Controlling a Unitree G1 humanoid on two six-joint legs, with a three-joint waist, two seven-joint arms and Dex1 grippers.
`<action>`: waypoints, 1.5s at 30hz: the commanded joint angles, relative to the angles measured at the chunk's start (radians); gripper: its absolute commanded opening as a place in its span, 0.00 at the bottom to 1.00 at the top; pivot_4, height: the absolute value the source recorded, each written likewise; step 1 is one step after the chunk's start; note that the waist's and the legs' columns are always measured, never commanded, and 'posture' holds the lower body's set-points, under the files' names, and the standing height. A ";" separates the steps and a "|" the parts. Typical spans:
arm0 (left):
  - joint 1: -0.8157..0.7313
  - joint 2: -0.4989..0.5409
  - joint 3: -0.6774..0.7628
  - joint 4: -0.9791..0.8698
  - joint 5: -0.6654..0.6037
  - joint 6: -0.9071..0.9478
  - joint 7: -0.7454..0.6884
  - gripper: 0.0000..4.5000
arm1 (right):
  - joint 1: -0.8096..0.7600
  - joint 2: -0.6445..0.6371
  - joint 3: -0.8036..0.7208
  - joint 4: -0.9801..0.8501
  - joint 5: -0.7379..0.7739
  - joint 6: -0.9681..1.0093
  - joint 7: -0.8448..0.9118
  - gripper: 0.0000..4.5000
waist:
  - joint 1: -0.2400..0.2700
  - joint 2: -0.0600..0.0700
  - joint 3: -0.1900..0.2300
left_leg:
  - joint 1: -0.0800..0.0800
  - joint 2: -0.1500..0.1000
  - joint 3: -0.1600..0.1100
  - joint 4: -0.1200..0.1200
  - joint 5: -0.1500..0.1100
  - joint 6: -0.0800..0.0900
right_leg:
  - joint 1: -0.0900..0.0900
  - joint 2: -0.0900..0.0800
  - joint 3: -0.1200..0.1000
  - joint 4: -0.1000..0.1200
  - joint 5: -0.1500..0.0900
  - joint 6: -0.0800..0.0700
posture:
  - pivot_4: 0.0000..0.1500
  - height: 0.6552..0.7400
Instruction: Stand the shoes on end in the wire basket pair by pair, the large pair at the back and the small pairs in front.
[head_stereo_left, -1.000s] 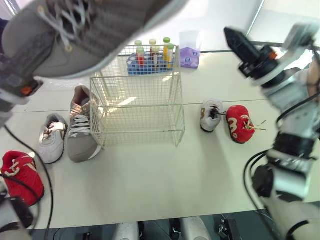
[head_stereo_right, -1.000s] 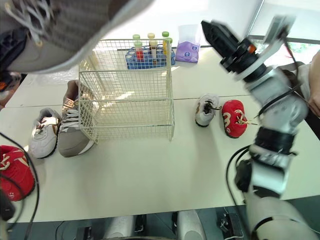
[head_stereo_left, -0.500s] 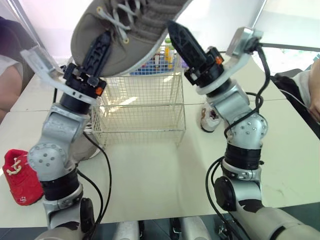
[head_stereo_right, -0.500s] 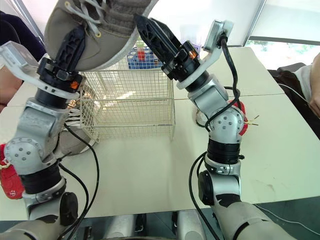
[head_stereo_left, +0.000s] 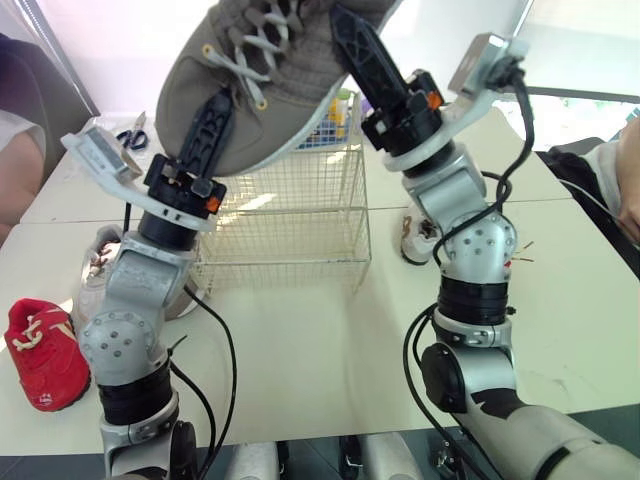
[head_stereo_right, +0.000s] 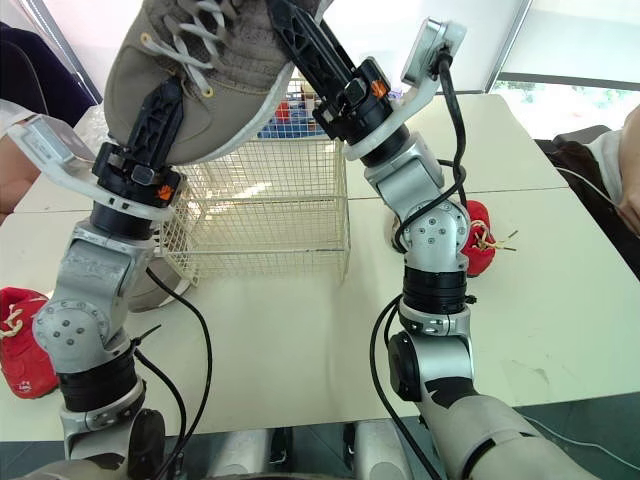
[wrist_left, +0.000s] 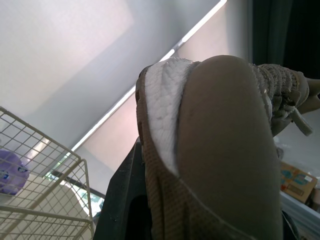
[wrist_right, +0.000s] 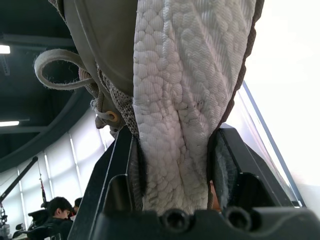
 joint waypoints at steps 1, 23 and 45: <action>0.022 0.044 -0.043 -0.029 0.035 0.038 -0.023 0.30 | -0.061 -0.014 -0.004 -0.027 0.015 -0.012 0.019 0.32 | 0.000 0.000 0.000 | 0.000 0.000 0.000 0.000 0.000 0.000 | 0.000 0.000 0.000 0.000 0.000 0.000 | 1.00 1.00; 0.336 0.631 0.165 -0.367 0.039 0.189 0.024 0.80 | -0.653 -0.345 0.071 1.140 -0.564 -0.633 0.739 0.32 | -0.005 0.003 0.002 | 0.001 0.002 0.002 -0.002 -0.002 0.003 | -0.001 0.000 0.002 -0.002 -0.001 -0.001 | 1.00 1.00; 0.435 0.524 0.049 -0.333 0.256 0.134 -0.038 0.81 | -0.605 -0.300 0.036 1.354 -0.799 -0.782 0.653 0.99 | -0.004 0.003 0.003 | 0.000 0.001 0.002 -0.002 -0.002 0.002 | -0.001 -0.002 0.002 -0.003 0.000 -0.001 | 1.00 1.00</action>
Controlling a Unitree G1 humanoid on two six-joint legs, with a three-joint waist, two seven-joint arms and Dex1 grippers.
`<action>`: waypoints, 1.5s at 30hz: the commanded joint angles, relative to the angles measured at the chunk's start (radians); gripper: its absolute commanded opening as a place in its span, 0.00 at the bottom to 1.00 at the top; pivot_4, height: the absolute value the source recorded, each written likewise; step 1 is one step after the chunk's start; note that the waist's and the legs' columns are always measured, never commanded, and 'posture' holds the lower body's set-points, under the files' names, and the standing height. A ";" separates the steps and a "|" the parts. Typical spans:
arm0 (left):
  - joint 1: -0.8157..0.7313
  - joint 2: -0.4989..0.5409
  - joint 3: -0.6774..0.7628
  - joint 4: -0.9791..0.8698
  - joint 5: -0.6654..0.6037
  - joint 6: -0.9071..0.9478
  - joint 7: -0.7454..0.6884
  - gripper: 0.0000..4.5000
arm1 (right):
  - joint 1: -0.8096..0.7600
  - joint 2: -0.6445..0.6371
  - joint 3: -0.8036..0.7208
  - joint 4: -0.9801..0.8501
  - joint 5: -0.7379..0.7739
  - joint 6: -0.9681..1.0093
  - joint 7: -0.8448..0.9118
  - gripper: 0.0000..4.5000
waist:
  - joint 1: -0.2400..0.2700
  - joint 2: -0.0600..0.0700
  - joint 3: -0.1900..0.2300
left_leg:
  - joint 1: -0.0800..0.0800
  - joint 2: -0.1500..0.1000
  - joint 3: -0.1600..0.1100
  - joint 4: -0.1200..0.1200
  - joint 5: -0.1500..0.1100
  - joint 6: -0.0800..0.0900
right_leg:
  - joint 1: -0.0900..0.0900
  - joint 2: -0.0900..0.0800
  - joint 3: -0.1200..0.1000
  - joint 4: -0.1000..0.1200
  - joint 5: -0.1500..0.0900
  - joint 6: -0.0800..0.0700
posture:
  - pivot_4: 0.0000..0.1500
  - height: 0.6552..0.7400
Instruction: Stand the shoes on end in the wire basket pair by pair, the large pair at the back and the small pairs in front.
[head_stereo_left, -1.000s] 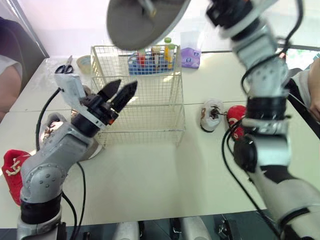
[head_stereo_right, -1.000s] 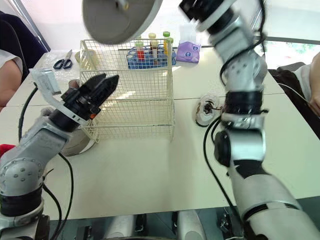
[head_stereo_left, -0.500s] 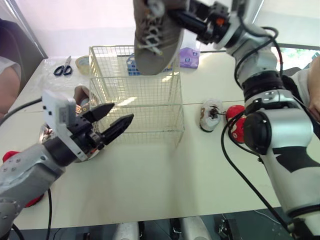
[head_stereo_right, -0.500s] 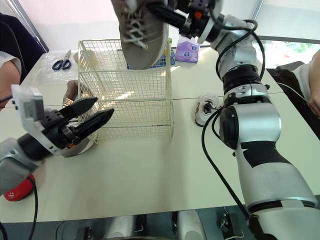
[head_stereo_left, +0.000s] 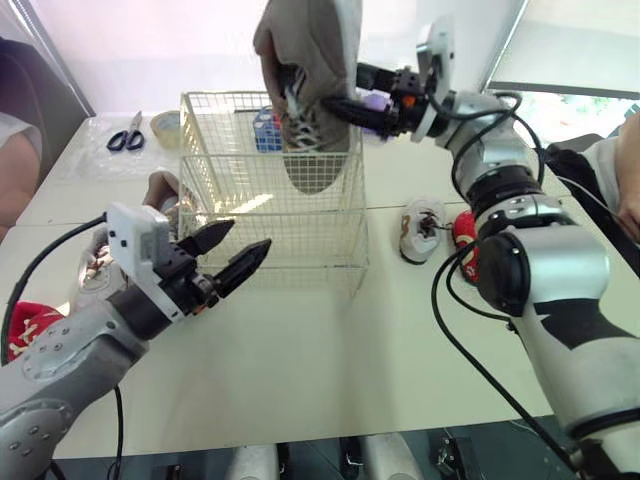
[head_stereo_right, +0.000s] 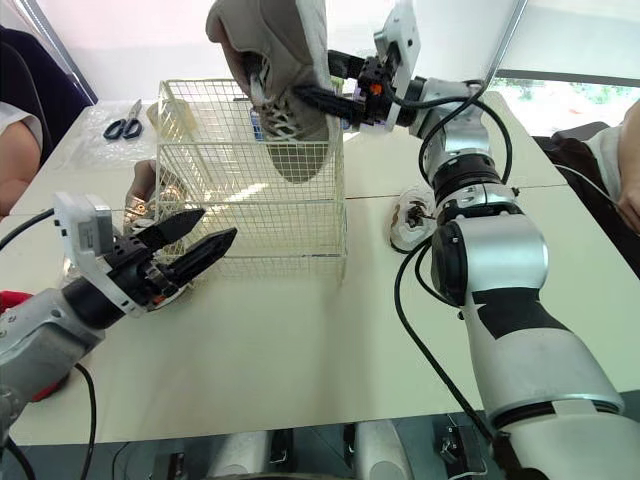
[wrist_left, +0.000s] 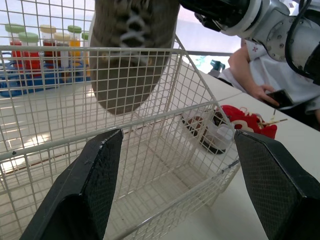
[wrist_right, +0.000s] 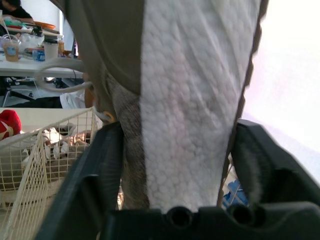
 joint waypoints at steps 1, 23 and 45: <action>0.003 -0.007 0.006 -0.006 0.023 -0.021 -0.019 0.81 | -0.034 -0.019 -0.041 -0.020 0.002 -0.013 -0.046 0.99 | 0.000 0.000 0.000 | 0.000 0.000 0.000 0.000 0.000 0.000 | 0.000 0.000 0.000 0.000 0.000 0.000 | 1.00 1.00; -0.073 0.033 0.189 0.125 -0.081 -0.020 0.113 1.00 | 0.199 -0.206 -0.142 -0.614 0.175 0.355 -0.035 1.00 | 0.002 0.000 0.000 | 0.001 0.000 0.000 0.000 0.000 0.000 | 0.001 -0.001 0.000 0.000 0.000 0.000 | 1.00 1.00; -0.383 0.311 -0.052 0.912 0.396 0.077 -0.349 1.00 | 0.751 -0.403 0.040 -1.773 0.625 1.198 -0.216 1.00 | 0.005 -0.002 -0.001 | 0.001 -0.001 0.000 0.000 0.000 0.000 | 0.001 0.001 -0.001 0.000 0.000 0.001 | 1.00 1.00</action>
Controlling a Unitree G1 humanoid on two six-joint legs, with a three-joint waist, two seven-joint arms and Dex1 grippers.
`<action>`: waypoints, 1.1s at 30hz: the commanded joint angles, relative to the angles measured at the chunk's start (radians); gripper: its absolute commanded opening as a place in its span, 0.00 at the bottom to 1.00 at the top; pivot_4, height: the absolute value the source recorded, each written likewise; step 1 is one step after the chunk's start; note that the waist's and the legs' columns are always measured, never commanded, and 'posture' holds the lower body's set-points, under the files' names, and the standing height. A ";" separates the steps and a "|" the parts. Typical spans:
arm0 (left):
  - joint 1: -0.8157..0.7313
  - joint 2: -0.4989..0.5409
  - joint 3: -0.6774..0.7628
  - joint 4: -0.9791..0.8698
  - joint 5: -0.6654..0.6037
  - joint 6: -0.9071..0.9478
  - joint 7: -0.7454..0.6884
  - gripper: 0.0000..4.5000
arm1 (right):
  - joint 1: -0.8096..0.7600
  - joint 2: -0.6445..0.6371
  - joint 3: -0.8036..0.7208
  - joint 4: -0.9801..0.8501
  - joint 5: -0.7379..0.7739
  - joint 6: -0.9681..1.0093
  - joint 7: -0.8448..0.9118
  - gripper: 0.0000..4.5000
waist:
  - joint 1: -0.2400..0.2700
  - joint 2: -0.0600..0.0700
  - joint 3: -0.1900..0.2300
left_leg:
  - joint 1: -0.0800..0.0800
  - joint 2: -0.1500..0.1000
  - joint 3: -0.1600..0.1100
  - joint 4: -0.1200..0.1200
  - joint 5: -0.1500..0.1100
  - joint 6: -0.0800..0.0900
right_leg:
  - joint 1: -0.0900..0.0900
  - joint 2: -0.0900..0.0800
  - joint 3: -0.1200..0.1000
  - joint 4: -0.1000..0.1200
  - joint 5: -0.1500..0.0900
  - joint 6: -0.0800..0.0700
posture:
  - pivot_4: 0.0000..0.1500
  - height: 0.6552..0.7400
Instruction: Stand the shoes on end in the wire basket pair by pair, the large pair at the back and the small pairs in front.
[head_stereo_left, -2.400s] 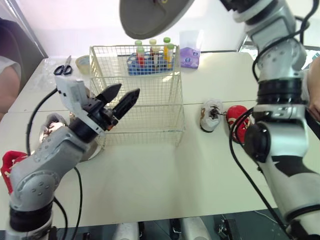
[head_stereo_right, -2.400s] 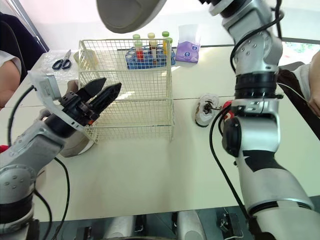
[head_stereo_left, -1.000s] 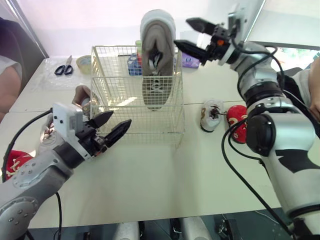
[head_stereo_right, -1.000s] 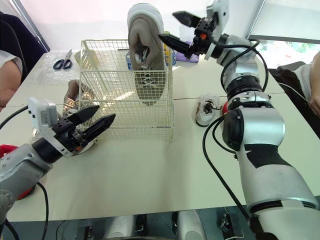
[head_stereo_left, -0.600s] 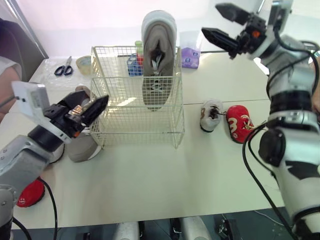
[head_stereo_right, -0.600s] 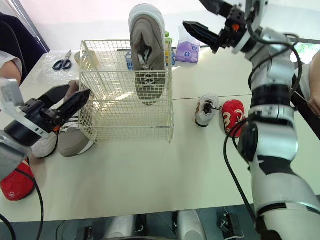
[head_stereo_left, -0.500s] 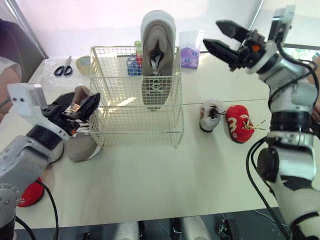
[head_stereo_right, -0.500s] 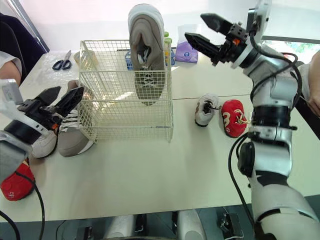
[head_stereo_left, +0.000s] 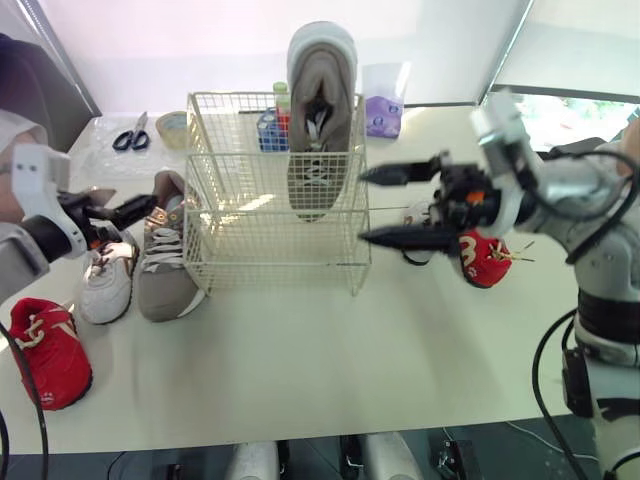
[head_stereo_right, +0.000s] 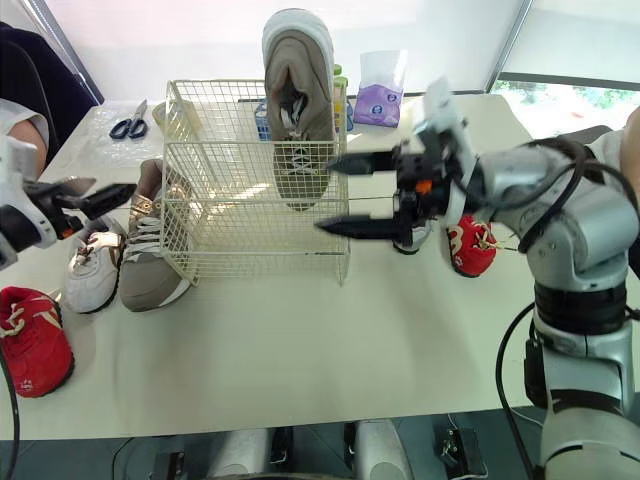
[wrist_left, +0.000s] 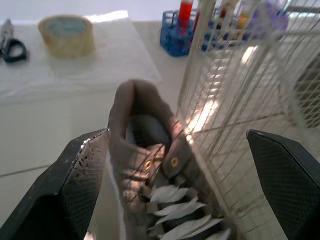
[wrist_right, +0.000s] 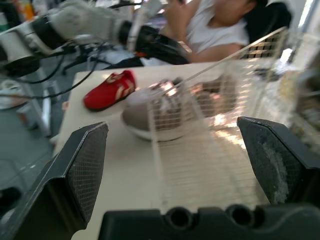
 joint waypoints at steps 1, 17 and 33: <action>-0.056 0.001 -0.014 0.060 0.108 -0.029 -0.064 1.00 | 0.034 0.004 -0.030 -0.109 0.080 0.047 -0.067 1.00 | -0.002 0.000 0.000 | -0.001 0.000 0.000 0.000 0.000 0.000 | -0.001 0.000 0.000 0.000 0.000 0.000 | 1.00 1.00; -0.178 -0.093 -0.138 0.290 0.416 -0.028 -0.276 1.00 | 0.149 -0.130 0.000 -0.197 0.099 0.040 -0.081 1.00 | -0.001 -0.002 -0.001 | -0.002 0.000 0.000 0.000 0.000 0.000 | -0.003 -0.001 0.000 0.001 0.000 0.000 | 1.00 1.00; -0.248 -0.215 -0.046 0.338 0.480 0.011 -0.238 0.06 | 0.106 -0.153 0.072 -0.160 0.047 -0.015 -0.031 1.00 | 0.000 -0.003 -0.001 | -0.001 0.001 -0.001 0.001 0.000 0.000 | -0.001 -0.001 0.000 0.002 0.000 0.000 | 1.00 1.00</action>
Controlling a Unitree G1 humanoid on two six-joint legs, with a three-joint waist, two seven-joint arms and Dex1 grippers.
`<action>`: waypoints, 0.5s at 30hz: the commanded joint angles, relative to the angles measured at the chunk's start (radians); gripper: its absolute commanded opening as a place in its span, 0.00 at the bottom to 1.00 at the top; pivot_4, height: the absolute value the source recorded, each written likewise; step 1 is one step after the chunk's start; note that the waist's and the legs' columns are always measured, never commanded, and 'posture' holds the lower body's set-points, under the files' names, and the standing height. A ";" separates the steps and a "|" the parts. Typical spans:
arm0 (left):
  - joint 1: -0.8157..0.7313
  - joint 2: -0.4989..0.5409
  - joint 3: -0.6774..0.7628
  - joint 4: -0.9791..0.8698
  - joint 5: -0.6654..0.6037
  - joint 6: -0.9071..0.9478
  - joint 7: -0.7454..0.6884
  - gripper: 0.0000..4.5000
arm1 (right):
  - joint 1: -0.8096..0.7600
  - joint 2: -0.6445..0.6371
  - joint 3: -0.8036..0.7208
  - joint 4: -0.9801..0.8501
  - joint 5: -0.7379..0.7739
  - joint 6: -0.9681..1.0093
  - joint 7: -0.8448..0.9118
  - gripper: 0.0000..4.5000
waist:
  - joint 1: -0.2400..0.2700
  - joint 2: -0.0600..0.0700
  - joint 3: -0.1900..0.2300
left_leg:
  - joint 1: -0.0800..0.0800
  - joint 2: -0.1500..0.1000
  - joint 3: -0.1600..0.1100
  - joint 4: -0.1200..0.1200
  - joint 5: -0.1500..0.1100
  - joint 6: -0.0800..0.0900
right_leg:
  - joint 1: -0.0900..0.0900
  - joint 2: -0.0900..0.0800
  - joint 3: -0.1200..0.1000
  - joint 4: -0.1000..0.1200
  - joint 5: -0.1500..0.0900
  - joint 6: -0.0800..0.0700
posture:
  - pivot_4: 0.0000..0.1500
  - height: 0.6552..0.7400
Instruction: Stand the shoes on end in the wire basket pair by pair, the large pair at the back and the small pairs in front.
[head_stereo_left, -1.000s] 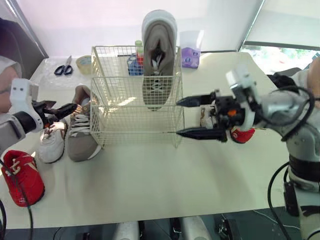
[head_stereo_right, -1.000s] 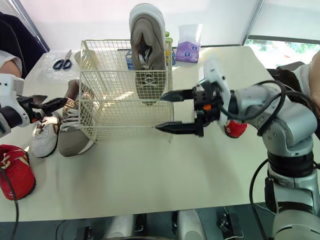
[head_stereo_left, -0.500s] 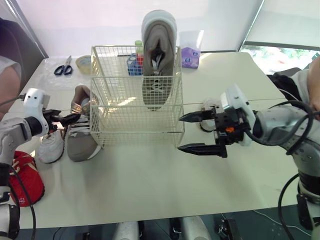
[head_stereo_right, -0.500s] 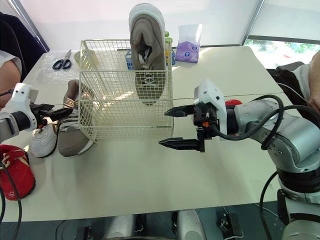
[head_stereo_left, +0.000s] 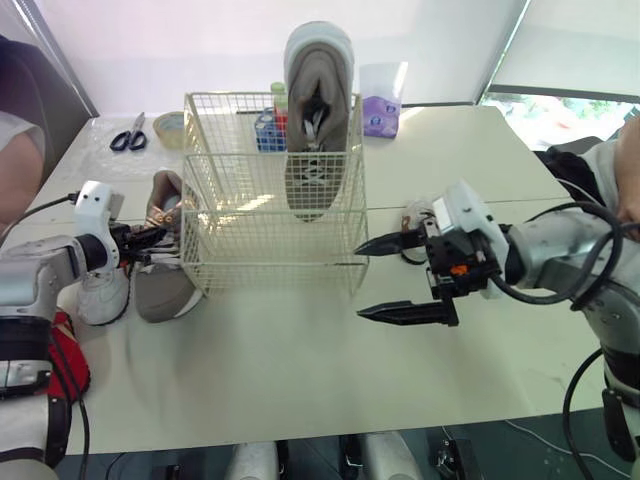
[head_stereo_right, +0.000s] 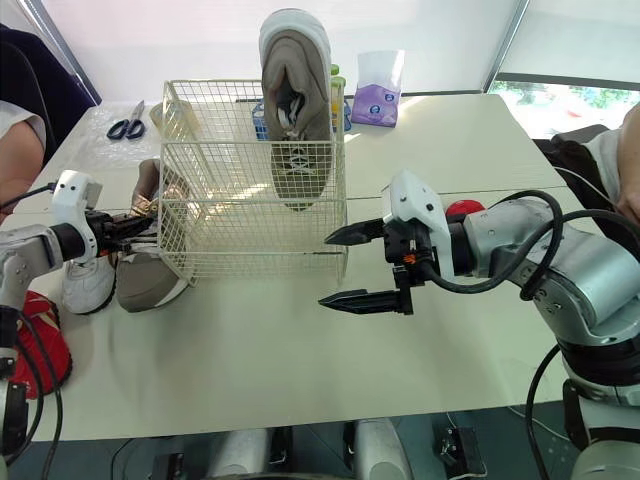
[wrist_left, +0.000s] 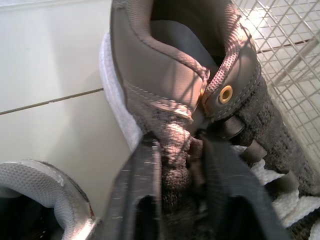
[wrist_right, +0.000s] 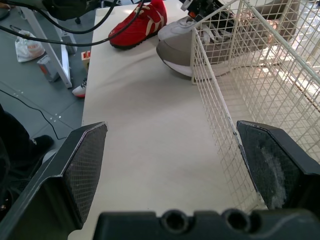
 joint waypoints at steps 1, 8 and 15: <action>-0.028 -0.012 0.084 0.003 -0.009 0.026 0.057 0.06 | -0.032 -0.015 -0.008 -0.002 -0.007 -0.025 0.013 1.00 | 0.000 0.000 0.000 | 0.000 0.000 0.000 0.000 0.000 0.000 | 0.000 0.000 0.000 0.000 0.000 0.000 | 1.00 1.00; -0.201 -0.034 0.292 -0.077 -0.064 -0.064 0.207 0.06 | -0.051 -0.032 -0.052 0.034 -0.013 -0.032 0.004 1.00 | 0.002 -0.011 0.002 | -0.002 0.001 -0.002 0.001 0.000 0.000 | -0.001 0.000 -0.001 0.000 0.000 0.000 | 1.00 1.00; -0.605 -0.069 0.277 -0.108 0.011 -0.389 0.310 0.06 | -0.159 -0.025 -0.248 0.139 0.140 0.037 -0.093 1.00 | 0.016 -0.019 0.002 | -0.004 -0.001 -0.001 0.003 -0.001 0.001 | 0.000 -0.002 -0.002 -0.002 0.002 0.003 | 1.00 1.00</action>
